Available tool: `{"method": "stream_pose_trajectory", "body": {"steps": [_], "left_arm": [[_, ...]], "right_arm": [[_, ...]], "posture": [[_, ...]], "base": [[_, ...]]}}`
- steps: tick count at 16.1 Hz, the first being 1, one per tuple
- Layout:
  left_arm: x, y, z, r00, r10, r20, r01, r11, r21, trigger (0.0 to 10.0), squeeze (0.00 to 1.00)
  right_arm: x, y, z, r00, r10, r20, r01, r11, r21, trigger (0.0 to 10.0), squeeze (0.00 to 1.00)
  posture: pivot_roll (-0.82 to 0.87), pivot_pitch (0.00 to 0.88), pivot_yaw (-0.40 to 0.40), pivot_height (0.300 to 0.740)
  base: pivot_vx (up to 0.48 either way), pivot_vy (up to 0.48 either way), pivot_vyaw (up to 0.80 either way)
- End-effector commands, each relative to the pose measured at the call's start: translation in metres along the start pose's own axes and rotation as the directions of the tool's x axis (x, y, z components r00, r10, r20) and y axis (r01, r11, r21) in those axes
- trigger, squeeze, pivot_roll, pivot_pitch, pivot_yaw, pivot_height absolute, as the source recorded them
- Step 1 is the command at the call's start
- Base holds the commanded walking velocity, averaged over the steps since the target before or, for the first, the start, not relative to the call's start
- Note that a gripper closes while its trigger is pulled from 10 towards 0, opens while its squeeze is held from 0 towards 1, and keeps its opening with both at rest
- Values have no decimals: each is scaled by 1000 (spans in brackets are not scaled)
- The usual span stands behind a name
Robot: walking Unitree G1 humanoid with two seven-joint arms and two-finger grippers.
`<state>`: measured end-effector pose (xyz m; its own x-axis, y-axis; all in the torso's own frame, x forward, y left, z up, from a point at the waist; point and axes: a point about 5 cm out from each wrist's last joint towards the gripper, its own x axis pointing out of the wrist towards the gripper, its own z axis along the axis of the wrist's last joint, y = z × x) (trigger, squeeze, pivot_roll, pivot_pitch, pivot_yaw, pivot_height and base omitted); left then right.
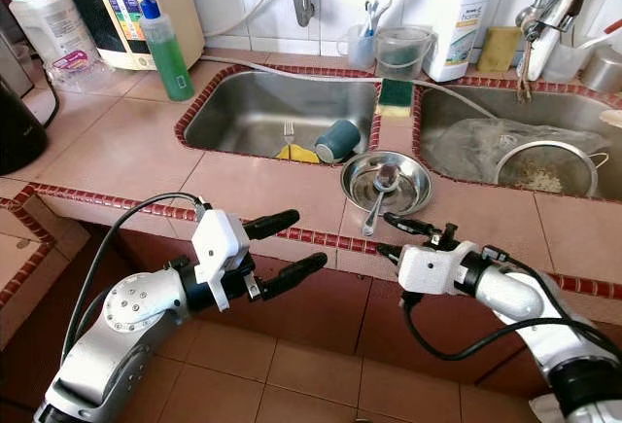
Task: Kitchen organization
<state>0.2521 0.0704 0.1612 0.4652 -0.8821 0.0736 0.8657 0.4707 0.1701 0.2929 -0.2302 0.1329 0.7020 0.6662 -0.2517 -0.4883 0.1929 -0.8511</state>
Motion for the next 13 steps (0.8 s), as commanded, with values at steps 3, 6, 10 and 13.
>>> {"method": "stream_pose_trajectory", "body": {"steps": [3, 6, 10, 13], "left_arm": [[-1, 3, 3, 1000, 18, 2, -18, 1000, 18, 10000, 0], [-1, 4, 3, 1000, 21, 3, -21, 1000, 19, 10000, 0], [-2, 4, 3, 1000, 29, 3, -29, 999, 20, 10000, 0], [-2, 4, 4, 999, 35, 5, -35, 999, 21, 10000, 0]], "right_arm": [[-1, -9, 3, 1000, 16, 11, -16, 999, -33, 10000, 1000], [0, -13, 3, 1000, 30, 4, -30, 997, -78, 10000, 0], [7, -18, 2, 999, 45, -2, -45, 995, -93, 10000, 0], [15, -22, 1, 998, 58, -5, -58, 993, -102, 10000, 0]], "posture": [[-219, 80, 66, 740], [-214, 82, 62, 740], [-208, 80, 56, 740], [-203, 80, 52, 740]], "base": [[0, 0, 0], [0, 0, 0], [0, 0, 0], [0, 0, 0]]}}
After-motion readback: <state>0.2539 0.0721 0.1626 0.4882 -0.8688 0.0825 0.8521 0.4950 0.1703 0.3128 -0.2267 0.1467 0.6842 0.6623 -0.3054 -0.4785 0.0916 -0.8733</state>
